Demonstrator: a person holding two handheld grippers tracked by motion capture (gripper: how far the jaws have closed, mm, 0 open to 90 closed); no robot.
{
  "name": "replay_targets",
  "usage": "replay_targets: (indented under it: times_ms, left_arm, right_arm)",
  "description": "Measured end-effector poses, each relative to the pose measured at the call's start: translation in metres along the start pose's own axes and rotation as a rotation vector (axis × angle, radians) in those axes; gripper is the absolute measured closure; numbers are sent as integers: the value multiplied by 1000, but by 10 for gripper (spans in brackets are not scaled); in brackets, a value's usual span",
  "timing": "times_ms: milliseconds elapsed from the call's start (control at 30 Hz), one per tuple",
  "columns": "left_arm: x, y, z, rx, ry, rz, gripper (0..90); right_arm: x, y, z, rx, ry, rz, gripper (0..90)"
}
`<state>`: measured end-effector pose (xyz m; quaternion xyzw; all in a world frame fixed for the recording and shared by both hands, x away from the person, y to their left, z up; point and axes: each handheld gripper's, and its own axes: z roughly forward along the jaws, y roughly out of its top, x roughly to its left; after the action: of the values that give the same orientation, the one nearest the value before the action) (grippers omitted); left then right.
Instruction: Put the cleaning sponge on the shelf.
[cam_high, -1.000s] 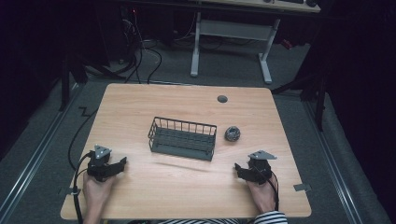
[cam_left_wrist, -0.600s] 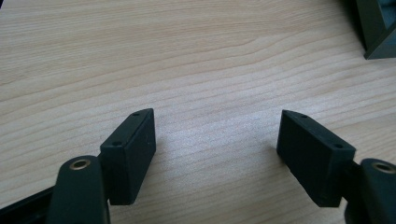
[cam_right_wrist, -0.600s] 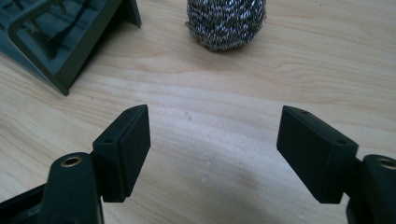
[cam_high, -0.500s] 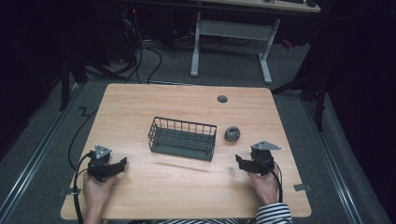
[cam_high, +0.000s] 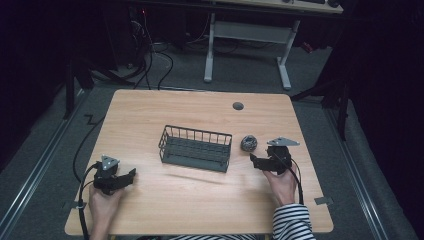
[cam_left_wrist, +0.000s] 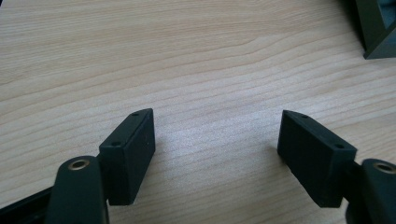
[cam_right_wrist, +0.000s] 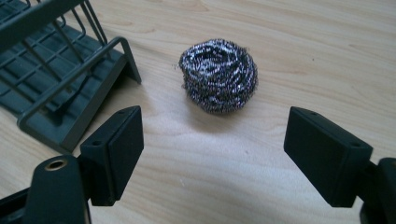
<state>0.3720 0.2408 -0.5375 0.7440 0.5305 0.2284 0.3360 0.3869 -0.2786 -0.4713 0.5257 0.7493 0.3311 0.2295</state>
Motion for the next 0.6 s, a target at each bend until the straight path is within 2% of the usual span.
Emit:
replay_targets:
  times_ms: [400, 500, 600]
  left_arm:
    - [0, 0, 0, 0, 0, 0, 280]
    - [0, 0, 0, 0, 0, 0, 280]
    - [0, 0, 0, 0, 0, 0, 280]
  right_arm:
    - [-1, 21, 16, 14, -3, 4, 189]
    - [-3, 25, 19, 1, -3, 21, 190]
    - [-3, 29, 25, 20, -2, 22, 186]
